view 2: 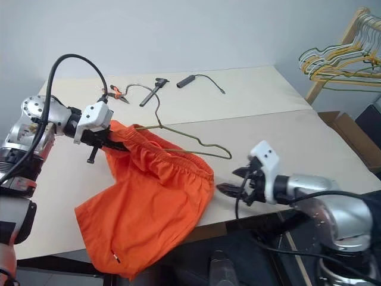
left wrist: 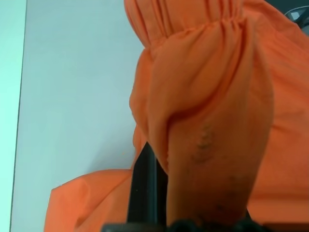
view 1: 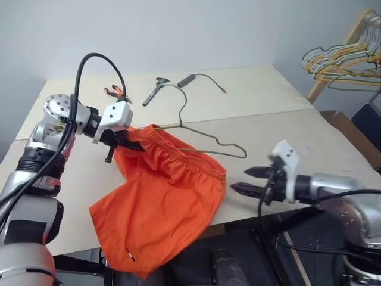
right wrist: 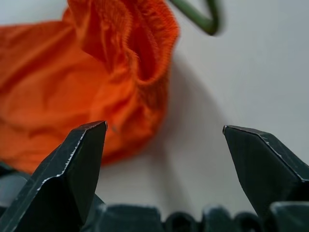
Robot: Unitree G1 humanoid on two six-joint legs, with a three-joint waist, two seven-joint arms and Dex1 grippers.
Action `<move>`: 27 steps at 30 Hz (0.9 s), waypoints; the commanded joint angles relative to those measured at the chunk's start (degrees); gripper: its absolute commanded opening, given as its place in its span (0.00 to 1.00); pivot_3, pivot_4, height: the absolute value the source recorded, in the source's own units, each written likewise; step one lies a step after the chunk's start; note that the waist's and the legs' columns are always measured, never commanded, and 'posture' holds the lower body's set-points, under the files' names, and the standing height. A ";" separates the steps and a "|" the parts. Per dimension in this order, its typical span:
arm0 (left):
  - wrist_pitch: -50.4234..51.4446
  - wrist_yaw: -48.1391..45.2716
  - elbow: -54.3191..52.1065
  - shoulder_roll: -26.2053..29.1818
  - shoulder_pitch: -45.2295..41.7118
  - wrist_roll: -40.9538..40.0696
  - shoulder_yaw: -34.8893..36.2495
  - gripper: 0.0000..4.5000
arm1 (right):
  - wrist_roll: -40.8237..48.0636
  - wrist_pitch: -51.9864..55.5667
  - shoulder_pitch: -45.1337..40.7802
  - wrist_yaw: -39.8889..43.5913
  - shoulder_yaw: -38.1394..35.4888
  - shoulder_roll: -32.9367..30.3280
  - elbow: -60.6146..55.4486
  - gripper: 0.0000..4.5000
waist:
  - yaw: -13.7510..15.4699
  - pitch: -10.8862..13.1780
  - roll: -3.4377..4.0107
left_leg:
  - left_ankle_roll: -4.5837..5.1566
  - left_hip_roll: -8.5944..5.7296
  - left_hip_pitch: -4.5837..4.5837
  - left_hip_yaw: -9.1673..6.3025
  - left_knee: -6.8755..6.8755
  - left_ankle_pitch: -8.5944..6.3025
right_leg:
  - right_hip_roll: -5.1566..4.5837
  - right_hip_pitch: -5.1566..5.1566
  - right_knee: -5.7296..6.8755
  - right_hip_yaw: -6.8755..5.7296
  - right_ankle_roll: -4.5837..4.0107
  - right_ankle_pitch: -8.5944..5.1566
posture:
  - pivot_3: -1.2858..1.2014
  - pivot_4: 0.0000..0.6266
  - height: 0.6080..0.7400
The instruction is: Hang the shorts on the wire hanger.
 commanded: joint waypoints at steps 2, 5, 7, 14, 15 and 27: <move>0.71 -0.20 -0.17 0.41 -1.72 -0.32 1.96 0.00 | -1.08 0.17 -1.33 -8.26 3.70 4.78 -0.37 0.99 | 0.10 0.00 0.01 | -0.04 -0.01 -0.03 0.01 0.00 0.02 | 0.00 -0.03 -0.02 0.02 0.01 0.01 | 0.44 0.14 1.00; 1.08 -0.20 -0.62 0.71 -1.44 -0.33 2.23 0.00 | -1.75 -1.33 -0.93 -11.55 5.87 7.34 0.93 0.99 | 0.23 0.01 0.01 | -0.19 -0.01 -0.07 0.02 0.00 0.11 | 0.00 -0.03 -0.06 0.00 0.02 0.00 | 0.45 0.14 1.00; 1.19 -0.20 -0.96 1.02 -1.05 -0.24 2.49 0.00 | -0.93 -1.62 -1.01 -12.17 5.90 8.45 1.13 0.90 | 0.25 0.01 0.01 | -0.20 -0.02 -0.09 0.03 0.00 0.12 | 0.00 -0.03 -0.09 0.01 0.03 0.01 | 0.45 0.14 1.00; 2.09 -0.20 -2.12 1.94 0.73 -0.30 3.81 0.00 | 2.35 -2.80 -0.95 -12.24 3.18 9.57 1.47 0.40 | 0.21 0.01 0.01 | -0.02 -0.01 -0.08 0.03 0.00 0.01 | 0.00 -0.02 -0.11 0.01 0.05 0.02 | 0.45 0.15 1.00; 2.18 -0.20 -2.34 2.13 1.09 -0.35 3.99 0.00 | 2.69 -2.82 -1.00 -12.15 2.64 9.45 1.57 0.33 | 0.21 0.01 0.01 | -0.01 -0.01 -0.08 0.03 0.00 0.01 | 0.00 -0.02 -0.10 0.01 0.05 0.02 | 0.45 0.15 1.00; 1.54 -0.20 -4.73 7.17 5.75 -1.85 3.97 0.00 | 6.65 -5.25 -5.04 -4.74 -2.82 -3.47 12.30 0.00 | 0.75 0.04 0.05 | 0.12 -0.01 -0.06 0.02 -0.01 -0.07 | 0.00 0.00 -0.13 0.00 0.04 0.02 | 0.45 0.16 1.00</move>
